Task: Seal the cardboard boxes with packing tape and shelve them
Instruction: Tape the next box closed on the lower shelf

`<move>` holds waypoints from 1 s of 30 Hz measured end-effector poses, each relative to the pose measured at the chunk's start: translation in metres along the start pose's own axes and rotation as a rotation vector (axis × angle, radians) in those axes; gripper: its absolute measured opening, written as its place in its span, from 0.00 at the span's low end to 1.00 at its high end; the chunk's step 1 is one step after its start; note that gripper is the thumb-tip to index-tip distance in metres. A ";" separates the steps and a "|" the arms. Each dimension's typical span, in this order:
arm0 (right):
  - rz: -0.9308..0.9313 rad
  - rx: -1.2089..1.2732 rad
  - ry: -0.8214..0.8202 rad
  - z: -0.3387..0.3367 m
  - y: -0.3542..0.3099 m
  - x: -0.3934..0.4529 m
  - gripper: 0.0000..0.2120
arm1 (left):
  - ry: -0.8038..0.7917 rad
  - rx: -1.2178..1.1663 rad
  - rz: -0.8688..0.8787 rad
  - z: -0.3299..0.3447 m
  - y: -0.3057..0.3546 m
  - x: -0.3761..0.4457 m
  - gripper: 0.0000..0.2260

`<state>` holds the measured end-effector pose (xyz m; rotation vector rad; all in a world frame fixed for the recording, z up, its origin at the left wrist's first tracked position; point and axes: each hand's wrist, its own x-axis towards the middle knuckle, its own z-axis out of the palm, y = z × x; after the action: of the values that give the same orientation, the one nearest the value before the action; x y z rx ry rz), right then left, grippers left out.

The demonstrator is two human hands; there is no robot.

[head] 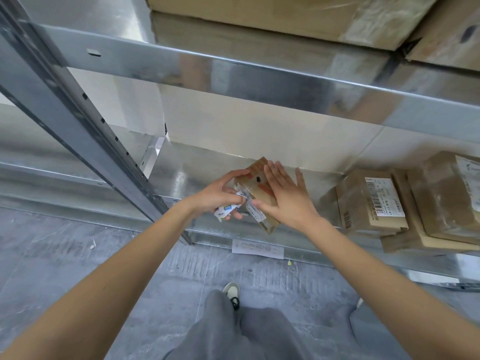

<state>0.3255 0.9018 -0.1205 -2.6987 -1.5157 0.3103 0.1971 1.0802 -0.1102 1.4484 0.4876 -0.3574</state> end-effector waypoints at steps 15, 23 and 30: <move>0.150 0.055 0.072 0.007 -0.024 -0.012 0.40 | 0.239 0.097 0.172 0.010 -0.018 -0.007 0.38; 0.451 0.799 0.155 -0.007 -0.027 0.008 0.46 | 0.719 -0.149 0.317 0.025 -0.049 -0.020 0.25; 0.541 1.576 0.029 0.013 -0.054 0.009 0.45 | 0.745 -0.315 0.373 0.029 0.000 0.005 0.10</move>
<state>0.2824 0.9368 -0.1277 -1.6016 -0.1143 0.9291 0.2047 1.0520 -0.1111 1.2948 0.8049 0.5615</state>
